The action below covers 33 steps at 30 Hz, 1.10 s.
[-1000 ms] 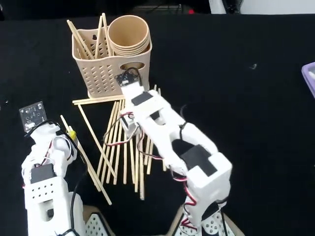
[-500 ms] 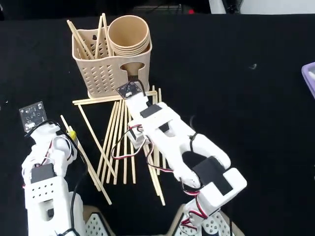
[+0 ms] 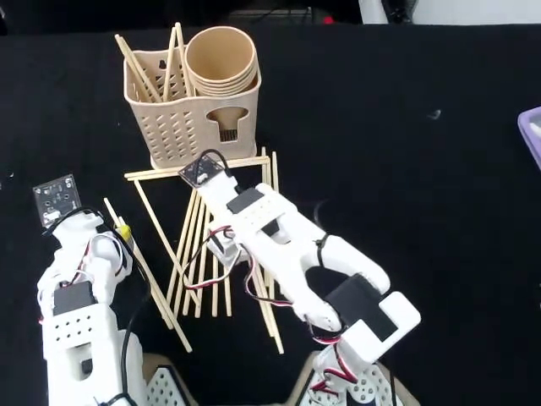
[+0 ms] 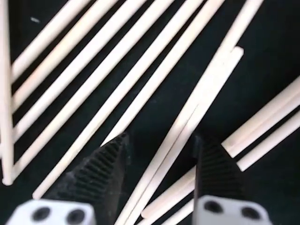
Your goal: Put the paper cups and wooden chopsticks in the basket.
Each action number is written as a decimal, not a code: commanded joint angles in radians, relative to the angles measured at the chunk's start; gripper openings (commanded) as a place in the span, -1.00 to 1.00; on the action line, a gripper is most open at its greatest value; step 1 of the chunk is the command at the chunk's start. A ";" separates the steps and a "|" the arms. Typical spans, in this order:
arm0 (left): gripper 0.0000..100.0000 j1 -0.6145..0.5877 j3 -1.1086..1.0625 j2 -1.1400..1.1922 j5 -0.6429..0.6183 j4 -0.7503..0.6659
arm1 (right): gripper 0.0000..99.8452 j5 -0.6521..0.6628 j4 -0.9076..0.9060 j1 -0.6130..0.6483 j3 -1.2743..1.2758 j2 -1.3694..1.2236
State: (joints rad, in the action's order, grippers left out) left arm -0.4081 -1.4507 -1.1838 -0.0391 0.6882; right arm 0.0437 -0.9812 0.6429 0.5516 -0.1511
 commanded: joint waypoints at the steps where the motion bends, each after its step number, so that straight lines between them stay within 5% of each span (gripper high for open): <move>1: -0.60 -0.007 0.008 -0.012 -0.009 -0.015 | -0.69 0.011 -0.092 0.006 -0.021 -0.059; 6: -0.60 -0.007 0.008 -0.012 -0.009 -0.015 | -0.98 0.012 -0.127 0.008 -0.059 -0.110; 13: -0.60 -0.007 0.008 -0.012 -0.009 -0.015 | -0.98 0.012 -0.127 0.005 -0.047 -0.039; 24: -0.60 -0.007 0.008 -0.012 -0.009 -0.015 | -0.98 0.115 -0.319 -0.075 -0.186 0.437; 33: -0.60 -0.007 0.008 -0.012 -0.009 -0.015 | -0.98 0.109 -0.138 -0.054 -0.081 0.288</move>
State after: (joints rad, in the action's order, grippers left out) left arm -0.4081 -1.4507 -1.1838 -0.0391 0.6882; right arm 0.1481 -1.2114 0.5723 0.4626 0.1864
